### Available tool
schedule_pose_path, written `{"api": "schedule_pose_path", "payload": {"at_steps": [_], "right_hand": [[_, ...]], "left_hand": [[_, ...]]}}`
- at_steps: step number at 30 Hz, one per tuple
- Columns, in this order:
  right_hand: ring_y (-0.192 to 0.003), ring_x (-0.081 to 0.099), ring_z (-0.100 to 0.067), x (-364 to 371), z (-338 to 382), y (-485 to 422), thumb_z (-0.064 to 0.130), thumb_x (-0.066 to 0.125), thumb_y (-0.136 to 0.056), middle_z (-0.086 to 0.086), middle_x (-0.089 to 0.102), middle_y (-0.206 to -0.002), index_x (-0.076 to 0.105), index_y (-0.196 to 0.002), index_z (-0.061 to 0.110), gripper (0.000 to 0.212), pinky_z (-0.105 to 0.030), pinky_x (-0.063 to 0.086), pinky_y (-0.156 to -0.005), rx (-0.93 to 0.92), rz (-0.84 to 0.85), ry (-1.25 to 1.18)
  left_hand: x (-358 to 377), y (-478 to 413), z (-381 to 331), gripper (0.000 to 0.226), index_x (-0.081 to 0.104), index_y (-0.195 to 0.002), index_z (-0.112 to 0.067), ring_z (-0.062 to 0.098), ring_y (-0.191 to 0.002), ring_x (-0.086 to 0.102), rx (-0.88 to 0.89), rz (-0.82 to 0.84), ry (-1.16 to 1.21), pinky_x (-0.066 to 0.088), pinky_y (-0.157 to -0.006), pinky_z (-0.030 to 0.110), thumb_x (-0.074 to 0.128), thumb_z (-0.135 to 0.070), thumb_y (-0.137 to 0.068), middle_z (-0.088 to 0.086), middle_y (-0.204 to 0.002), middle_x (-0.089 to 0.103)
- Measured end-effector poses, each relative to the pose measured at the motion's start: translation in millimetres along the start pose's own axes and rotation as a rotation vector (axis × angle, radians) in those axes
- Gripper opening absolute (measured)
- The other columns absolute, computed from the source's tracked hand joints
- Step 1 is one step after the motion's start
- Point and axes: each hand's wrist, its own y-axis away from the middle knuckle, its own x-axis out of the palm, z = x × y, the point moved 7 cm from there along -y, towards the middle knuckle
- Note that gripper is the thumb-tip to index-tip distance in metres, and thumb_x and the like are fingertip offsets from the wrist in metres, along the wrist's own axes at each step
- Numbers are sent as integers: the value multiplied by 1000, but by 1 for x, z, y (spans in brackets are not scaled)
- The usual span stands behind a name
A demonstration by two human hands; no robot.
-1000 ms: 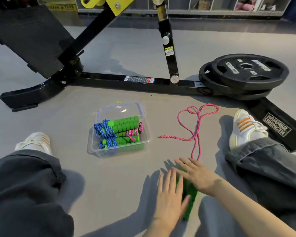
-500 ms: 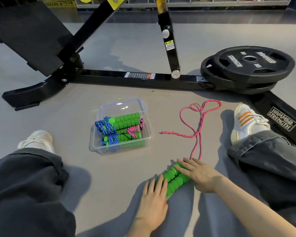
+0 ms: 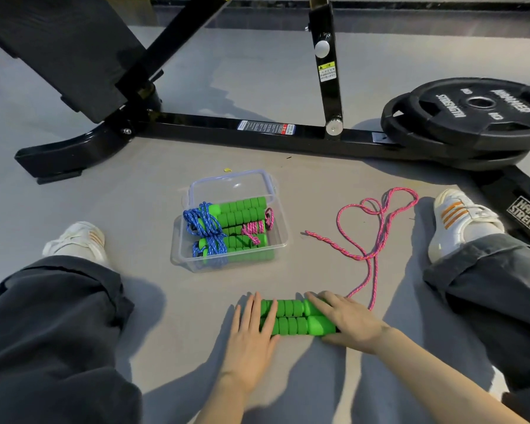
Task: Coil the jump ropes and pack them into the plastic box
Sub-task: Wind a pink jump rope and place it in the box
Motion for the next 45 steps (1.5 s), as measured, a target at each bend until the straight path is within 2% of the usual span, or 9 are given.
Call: {"api": "schedule_pose_path", "payload": {"at_steps": [3, 5, 9, 13, 22, 27, 35, 41, 45], "right_hand": [[-133, 32, -23, -1, 1, -8, 43, 55, -88, -3, 26, -145, 1, -150, 22, 85, -30, 25, -110, -18, 4, 11], [-133, 32, -23, -2, 4, -14, 46, 55, -87, -3, 27, -145, 2, -150, 23, 86, -33, 26, -110, -37, -3, 23], [-131, 32, -20, -8, 13, -24, 45, 55, -85, 2, 29, -145, 10, -149, 24, 81, -33, 29, -108, -68, -30, -15], [-127, 33, -22, -9, 16, -31, 37, 56, -83, -3, 32, -143, 16, -147, 17, 78, -31, 29, -107, -43, -14, -55], [-116, 31, -21, 0, 13, -36, 21, 60, -73, -5, 33, -125, 24, -139, 14, 76, -23, 25, -99, -4, -7, -92], [-112, 33, -19, -8, 17, -31, 22, 57, -69, -4, 34, -124, 28, -139, 15, 76, -23, 28, -98, -22, -130, -140], [-104, 42, -27, -45, 27, -20, 20, 54, -61, -9, 43, -119, 32, -137, 15, 79, -31, 39, -91, -40, -398, -142], [-97, 37, -19, -82, 36, -15, 13, 69, -55, -4, 41, -114, 30, -131, 20, 85, -31, 46, -77, -47, -544, -138], [-102, 45, -27, -108, 49, -10, 22, 59, -59, -5, 41, -114, 29, -129, 24, 77, -37, 48, -81, -66, -599, -173]], "left_hand": [[0, 0, 6, 55, 13, -153, -15, 34, -128, 35, 1, -14, -3, 9, -110, 40, 3, -37, -103, 24, -132, 54], [-2, 1, 10, 47, 33, -141, -15, 35, -127, 34, 17, -29, -38, 10, -110, 42, 14, -34, -102, 25, -130, 55], [-3, 3, 10, 61, 34, -139, -13, 38, -130, 34, 106, -37, -103, 14, -109, 49, 31, -14, -78, 27, -138, 47], [1, 3, 8, 74, 17, -152, -20, 37, -133, 31, 157, 1, -97, 11, -111, 48, 35, -20, -80, 24, -144, 31], [-8, -10, 8, 85, -6, -153, -17, 40, -126, 48, 231, -38, -184, 22, -109, 47, 35, -20, -79, 24, -131, 55], [-14, -11, 5, 136, -6, -153, -17, 41, -116, 57, 217, -40, -180, 40, -99, 50, 73, 4, -44, 26, -124, 59], [-53, -27, 8, 132, -7, -152, -13, 41, -125, 45, 185, -65, -275, 31, -108, 47, 68, 0, -45, 31, -139, 35], [-96, -34, 11, 116, -7, -152, -14, 41, -127, 36, 207, -157, -391, 19, -110, 50, 57, -4, -56, 29, -128, 54], [-126, -36, 17, 124, -4, -152, -18, 41, -127, 38, 222, -200, -451, 21, -111, 51, 75, -10, -57, 31, -136, 42]]}}
